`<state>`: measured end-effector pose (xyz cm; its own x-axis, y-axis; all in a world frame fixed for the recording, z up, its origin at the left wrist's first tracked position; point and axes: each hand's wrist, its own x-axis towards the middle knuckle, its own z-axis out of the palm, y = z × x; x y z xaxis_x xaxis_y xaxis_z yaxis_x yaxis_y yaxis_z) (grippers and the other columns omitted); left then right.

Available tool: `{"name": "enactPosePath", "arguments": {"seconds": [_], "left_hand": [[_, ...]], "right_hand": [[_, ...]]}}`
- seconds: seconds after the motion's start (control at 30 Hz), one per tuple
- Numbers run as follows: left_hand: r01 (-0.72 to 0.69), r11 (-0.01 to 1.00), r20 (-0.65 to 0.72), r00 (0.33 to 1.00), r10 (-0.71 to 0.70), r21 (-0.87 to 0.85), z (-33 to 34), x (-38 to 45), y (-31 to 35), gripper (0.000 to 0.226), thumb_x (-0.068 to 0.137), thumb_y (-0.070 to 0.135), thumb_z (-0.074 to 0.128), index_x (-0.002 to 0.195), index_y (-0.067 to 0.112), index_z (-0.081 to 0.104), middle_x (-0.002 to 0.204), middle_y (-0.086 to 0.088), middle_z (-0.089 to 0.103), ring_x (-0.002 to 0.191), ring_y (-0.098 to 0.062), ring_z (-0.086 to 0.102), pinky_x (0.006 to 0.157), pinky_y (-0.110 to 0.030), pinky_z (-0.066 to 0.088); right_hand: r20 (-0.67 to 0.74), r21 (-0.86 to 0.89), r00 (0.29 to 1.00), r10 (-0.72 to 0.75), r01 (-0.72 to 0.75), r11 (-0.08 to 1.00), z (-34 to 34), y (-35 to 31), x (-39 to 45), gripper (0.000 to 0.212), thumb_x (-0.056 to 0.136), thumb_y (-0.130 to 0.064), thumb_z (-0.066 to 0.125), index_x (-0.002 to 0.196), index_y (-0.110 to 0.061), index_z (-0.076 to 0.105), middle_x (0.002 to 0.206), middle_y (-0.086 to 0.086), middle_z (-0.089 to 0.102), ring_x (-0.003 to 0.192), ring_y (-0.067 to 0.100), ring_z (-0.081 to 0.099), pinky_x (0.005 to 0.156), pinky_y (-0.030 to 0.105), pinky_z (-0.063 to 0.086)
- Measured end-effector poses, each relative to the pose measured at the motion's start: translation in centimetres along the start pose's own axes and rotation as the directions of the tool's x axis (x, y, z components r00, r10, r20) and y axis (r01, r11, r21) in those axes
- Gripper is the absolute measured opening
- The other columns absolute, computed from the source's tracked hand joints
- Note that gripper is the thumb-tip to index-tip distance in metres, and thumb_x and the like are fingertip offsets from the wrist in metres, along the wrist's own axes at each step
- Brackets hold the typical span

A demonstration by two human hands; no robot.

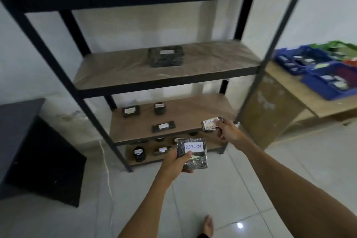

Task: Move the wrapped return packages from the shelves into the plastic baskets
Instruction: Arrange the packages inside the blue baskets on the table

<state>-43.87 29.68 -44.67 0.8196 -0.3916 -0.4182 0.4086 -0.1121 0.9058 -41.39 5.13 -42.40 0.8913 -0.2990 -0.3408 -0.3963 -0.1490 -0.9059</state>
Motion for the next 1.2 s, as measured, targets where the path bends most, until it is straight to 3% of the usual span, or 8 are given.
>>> {"name": "enactPosePath", "arguments": {"seconds": [0.17, 0.33, 0.43, 0.57, 0.9, 1.0, 1.2], "left_hand": [[-0.032, 0.998, 0.17, 0.985, 0.022, 0.055, 9.1, -2.2, 1.4, 0.021, 0.1, 0.017, 0.063, 0.12, 0.021, 0.067, 0.111, -0.002, 0.075, 0.094, -0.022, 0.076, 0.071, -0.038, 0.064], [-0.064, 0.994, 0.302, 0.953, 0.035, 0.086, 19.0, -2.6, 1.9, 0.016, 0.099, 0.014, 0.064, 0.113, 0.017, 0.07, 0.11, -0.01, 0.076, 0.096, -0.029, 0.075, 0.069, -0.038, 0.064], [-0.063, 0.994, 0.347, 0.937, 0.029, 0.086, 25.4, -2.2, 1.9, 0.015, 0.098, 0.014, 0.065, 0.112, 0.014, 0.071, 0.108, -0.011, 0.077, 0.095, -0.029, 0.075, 0.068, -0.037, 0.064], [-0.069, 0.995, 0.394, 0.918, 0.033, 0.077, 34.5, -1.5, 2.0, 0.014, 0.098, 0.014, 0.065, 0.112, 0.014, 0.069, 0.109, -0.012, 0.076, 0.093, -0.03, 0.076, 0.07, -0.038, 0.064], [-0.09, 0.995, 0.376, 0.924, 0.07, 0.038, 58.7, 2.3, 2.0, 0.013, 0.101, 0.017, 0.061, 0.112, 0.019, 0.066, 0.111, -0.011, 0.075, 0.101, -0.033, 0.073, 0.075, -0.039, 0.063], [-0.096, 0.994, 0.37, 0.926, 0.069, 0.055, 63.8, 4.2, 2.6, 0.019, 0.102, 0.018, 0.06, 0.12, 0.019, 0.063, 0.114, -0.008, 0.074, 0.1, -0.027, 0.074, 0.074, -0.036, 0.062], [-0.122, 0.991, 0.32, 0.942, 0.102, 0.045, 71.8, 11.6, 4.4, 0.018, 0.101, 0.019, 0.061, 0.119, 0.019, 0.064, 0.113, -0.007, 0.075, 0.096, -0.024, 0.075, 0.073, -0.038, 0.063]], "right_hand": [[-0.159, 0.024, 0.987, -0.005, 0.009, 1.0, -10.8, 2.6, -6.7, 0.022, 0.11, -0.023, 0.045, 0.096, -0.009, 0.055, 0.069, 0.003, 0.045, 0.045, 0.013, 0.05, 0.04, 0.024, 0.029], [-0.313, 0.048, 0.95, 0.006, 0.009, 0.999, -21.7, 5.3, -12.3, 0.026, 0.11, -0.027, 0.044, 0.097, -0.008, 0.056, 0.07, 0.003, 0.047, 0.051, 0.016, 0.051, 0.047, 0.028, 0.031], [-0.373, 0.058, 0.928, 0.014, 0.008, 0.998, -28.4, 6.8, -14.9, 0.031, 0.111, -0.029, 0.042, 0.11, -0.002, 0.057, 0.075, 0.004, 0.047, 0.056, 0.017, 0.051, 0.05, 0.028, 0.032], [-0.426, 0.08, 0.904, 0.024, 0.011, 0.997, -37.7, 8.9, -16.9, 0.028, 0.111, -0.031, 0.042, 0.11, -0.007, 0.057, 0.081, 0.004, 0.049, 0.06, 0.017, 0.053, 0.053, 0.027, 0.035], [-0.435, 0.059, 0.9, 0.021, 0.006, 0.998, -61.1, 13.8, -16.3, 0.038, 0.11, -0.037, 0.04, 0.119, -0.004, 0.057, 0.087, 0.005, 0.052, 0.064, 0.016, 0.055, 0.054, 0.026, 0.038], [-0.416, 0.068, 0.908, 0.045, -0.018, 0.998, -66.1, 14.5, -15.0, 0.041, 0.11, -0.038, 0.04, 0.12, -0.002, 0.058, 0.087, 0.005, 0.053, 0.064, 0.016, 0.057, 0.055, 0.027, 0.039], [-0.403, 0.067, 0.914, 0.05, -0.025, 0.997, -74.2, 15.2, -9.2, 0.047, 0.11, -0.039, 0.039, 0.126, 0.002, 0.055, 0.088, 0.006, 0.055, 0.068, 0.016, 0.056, 0.059, 0.029, 0.041]]}}
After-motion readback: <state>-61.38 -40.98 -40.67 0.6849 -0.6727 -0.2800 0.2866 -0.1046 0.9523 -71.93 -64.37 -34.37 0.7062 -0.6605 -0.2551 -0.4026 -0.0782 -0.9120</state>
